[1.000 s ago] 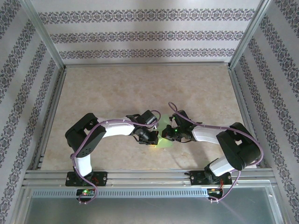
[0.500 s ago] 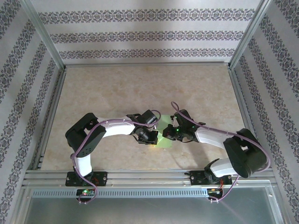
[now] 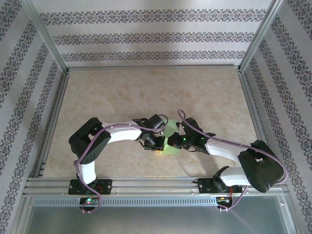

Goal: Fold a paper plane with a square sheet of paper (fold left side to right side)
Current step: Fold the triangle a second time at the center of the table.

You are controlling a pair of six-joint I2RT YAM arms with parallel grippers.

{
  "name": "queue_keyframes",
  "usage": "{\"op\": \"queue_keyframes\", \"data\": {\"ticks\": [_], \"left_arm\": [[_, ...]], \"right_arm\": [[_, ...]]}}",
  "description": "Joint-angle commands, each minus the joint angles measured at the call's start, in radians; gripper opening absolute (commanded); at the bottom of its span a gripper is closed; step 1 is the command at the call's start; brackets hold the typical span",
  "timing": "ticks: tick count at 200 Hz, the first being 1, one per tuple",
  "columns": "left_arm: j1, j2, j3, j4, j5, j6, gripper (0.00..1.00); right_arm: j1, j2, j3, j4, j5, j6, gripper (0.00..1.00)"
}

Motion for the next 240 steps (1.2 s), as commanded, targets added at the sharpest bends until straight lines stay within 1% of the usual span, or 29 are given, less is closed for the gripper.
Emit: {"op": "queue_keyframes", "data": {"ticks": [1,44,116,192,240], "left_arm": [[-0.017,0.031,0.014,-0.067,-0.039,0.018,0.0],[-0.019,0.038,0.021,-0.071,-0.038,0.02,0.0],[-0.019,0.05,0.037,-0.121,-0.06,0.003,0.0],[-0.018,0.077,0.055,-0.155,-0.069,-0.009,0.0],[-0.019,0.082,0.054,-0.155,-0.067,-0.009,0.0]], "right_arm": [[0.021,0.033,-0.01,0.064,0.013,0.013,0.0],[0.027,0.094,0.001,0.116,0.012,0.013,0.0],[0.009,0.16,0.012,0.098,0.044,-0.026,0.0],[-0.078,0.172,0.012,0.04,0.052,-0.095,0.0],[-0.16,0.18,0.044,0.005,0.038,-0.148,0.0]]}}
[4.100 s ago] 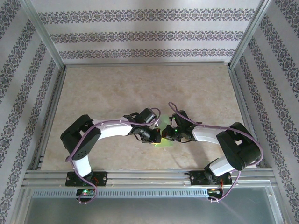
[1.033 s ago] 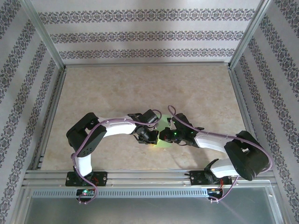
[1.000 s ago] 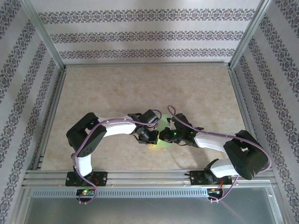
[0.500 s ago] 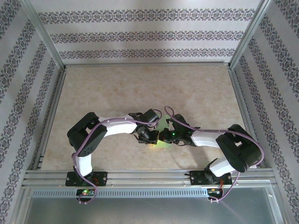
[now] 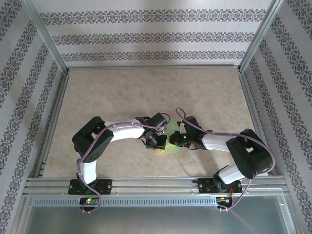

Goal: Fold a paper plane with a square sheet of paper (fold left side to right side)
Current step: Fold the triangle a second time at the center of the table.

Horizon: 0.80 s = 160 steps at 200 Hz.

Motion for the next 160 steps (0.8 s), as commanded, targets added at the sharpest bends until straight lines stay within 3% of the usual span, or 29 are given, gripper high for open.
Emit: {"op": "queue_keyframes", "data": {"ticks": [1,103,160], "left_arm": [[-0.014,0.041,-0.015,-0.099,-0.042,-0.008,0.0],[-0.014,0.036,-0.019,-0.09,-0.036,-0.007,0.0],[-0.014,0.026,-0.025,-0.071,-0.031,-0.012,0.0]], "right_arm": [[-0.052,0.021,0.027,-0.058,0.063,-0.059,0.0],[-0.265,0.037,0.063,-0.097,0.012,-0.159,0.0],[-0.249,-0.152,0.061,-0.179,-0.023,-0.114,0.0]]}}
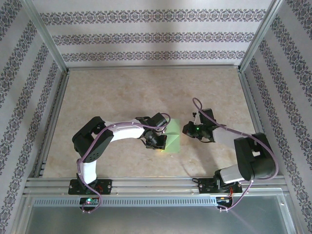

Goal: Fold a paper plane with a square sheet of paper (fold left side to right side)
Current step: Fold the triangle a second time at the center of the table.

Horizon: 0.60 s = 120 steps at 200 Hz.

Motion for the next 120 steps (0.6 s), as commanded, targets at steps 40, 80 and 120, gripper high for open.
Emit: {"op": "queue_keyframes", "data": {"ticks": [40,80,120], "left_arm": [[-0.014,0.024,-0.025,-0.068,-0.032,-0.013,0.0],[-0.014,0.024,-0.02,-0.066,-0.028,-0.013,0.0],[-0.014,0.018,-0.02,-0.058,-0.025,-0.015,0.0]], "right_arm": [[0.132,-0.06,-0.039,0.066,-0.056,0.132,0.0],[0.227,0.003,-0.019,0.127,-0.05,0.186,0.0],[0.239,0.096,-0.025,0.14,-0.031,0.164,0.0]]}}
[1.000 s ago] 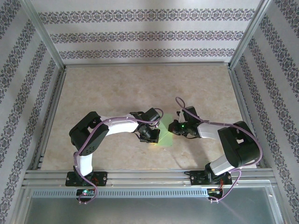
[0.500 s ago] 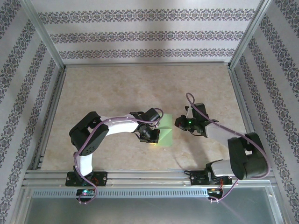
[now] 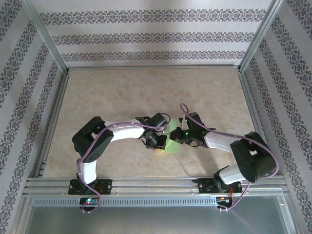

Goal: Fold a paper plane with a square sheet of paper (fold left side to right side)
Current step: Fold the triangle a second time at the center of the table.

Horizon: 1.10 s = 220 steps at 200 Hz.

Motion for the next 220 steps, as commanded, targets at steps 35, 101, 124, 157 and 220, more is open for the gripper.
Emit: {"op": "queue_keyframes", "data": {"ticks": [35,101,124,157,220], "left_arm": [[-0.014,-0.001,-0.007,-0.041,-0.002,-0.024,0.0],[-0.014,-0.079,0.015,0.061,0.073,-0.053,0.0],[-0.014,-0.074,0.017,0.093,0.097,-0.066,0.0],[-0.013,-0.037,0.007,0.127,0.098,-0.081,0.0],[0.009,0.012,0.011,0.195,0.096,-0.099,0.0]], "right_arm": [[0.005,0.08,-0.006,-0.011,0.048,-0.016,0.0],[0.005,0.089,-0.033,-0.039,0.053,-0.025,0.0],[0.006,0.086,-0.032,-0.039,0.05,-0.021,0.0],[0.008,0.083,-0.026,-0.039,0.049,-0.02,0.0],[0.009,0.092,-0.035,-0.036,0.055,-0.023,0.0]]}}
